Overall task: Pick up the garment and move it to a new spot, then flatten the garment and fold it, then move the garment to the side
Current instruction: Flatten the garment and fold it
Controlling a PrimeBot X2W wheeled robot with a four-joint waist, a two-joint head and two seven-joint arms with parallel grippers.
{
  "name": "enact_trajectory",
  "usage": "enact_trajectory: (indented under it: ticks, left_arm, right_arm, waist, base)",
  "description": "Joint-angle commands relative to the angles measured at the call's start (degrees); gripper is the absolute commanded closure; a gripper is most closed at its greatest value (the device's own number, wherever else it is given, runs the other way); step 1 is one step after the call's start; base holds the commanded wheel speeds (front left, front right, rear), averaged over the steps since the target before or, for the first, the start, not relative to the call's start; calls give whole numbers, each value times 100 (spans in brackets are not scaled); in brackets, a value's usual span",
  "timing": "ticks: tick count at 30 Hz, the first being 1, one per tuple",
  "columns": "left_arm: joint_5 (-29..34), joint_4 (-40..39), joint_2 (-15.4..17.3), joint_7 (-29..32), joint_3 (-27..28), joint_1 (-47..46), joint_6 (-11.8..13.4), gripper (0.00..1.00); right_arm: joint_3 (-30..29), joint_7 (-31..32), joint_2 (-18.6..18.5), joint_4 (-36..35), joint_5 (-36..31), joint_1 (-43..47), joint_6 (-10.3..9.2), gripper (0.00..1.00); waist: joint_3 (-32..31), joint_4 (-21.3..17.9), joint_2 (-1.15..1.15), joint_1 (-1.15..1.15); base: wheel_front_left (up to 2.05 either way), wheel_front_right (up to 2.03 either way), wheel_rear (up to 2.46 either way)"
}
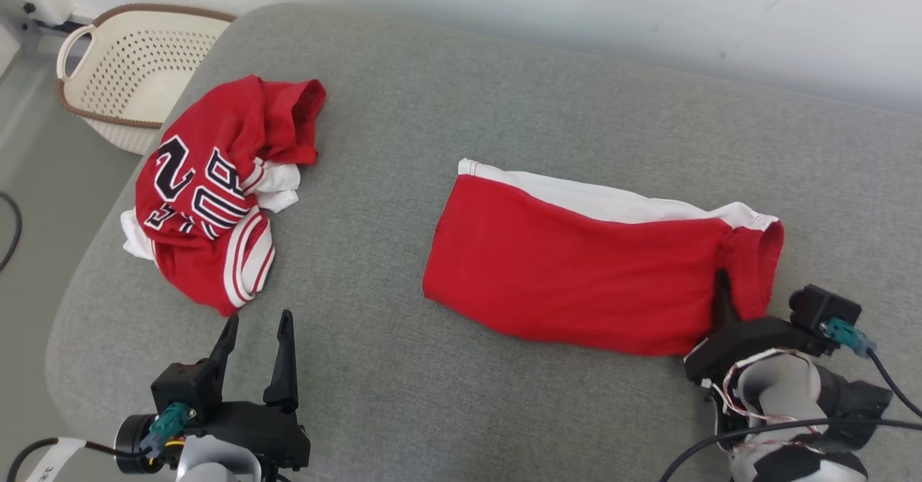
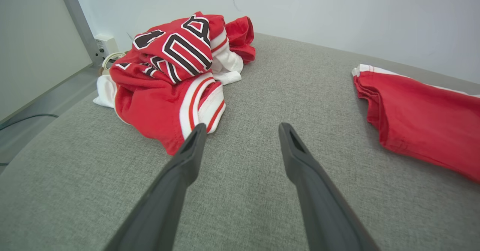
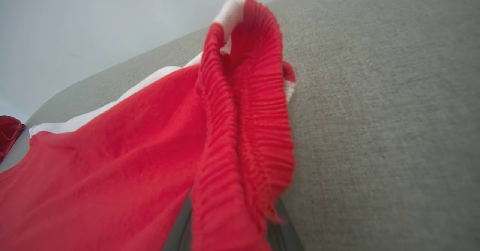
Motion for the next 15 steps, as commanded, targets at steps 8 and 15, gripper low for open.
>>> enact_trajectory:
  ticks: [8,15]
  left_arm:
    - [-17,2,6,-8,5,240,19,0]
    - [-84,29,5,-8,-38,276,38,0]
  right_arm:
    - [-149,21,-356,-157,292,490,-5,100]
    - [215,19,-627,-493,156,447,-2,100]
  waist:
    - [-250,-420,0,0]
    - [-304,-680,0,0]
  base:
    - [0,0,0]
    - [0,0,0]
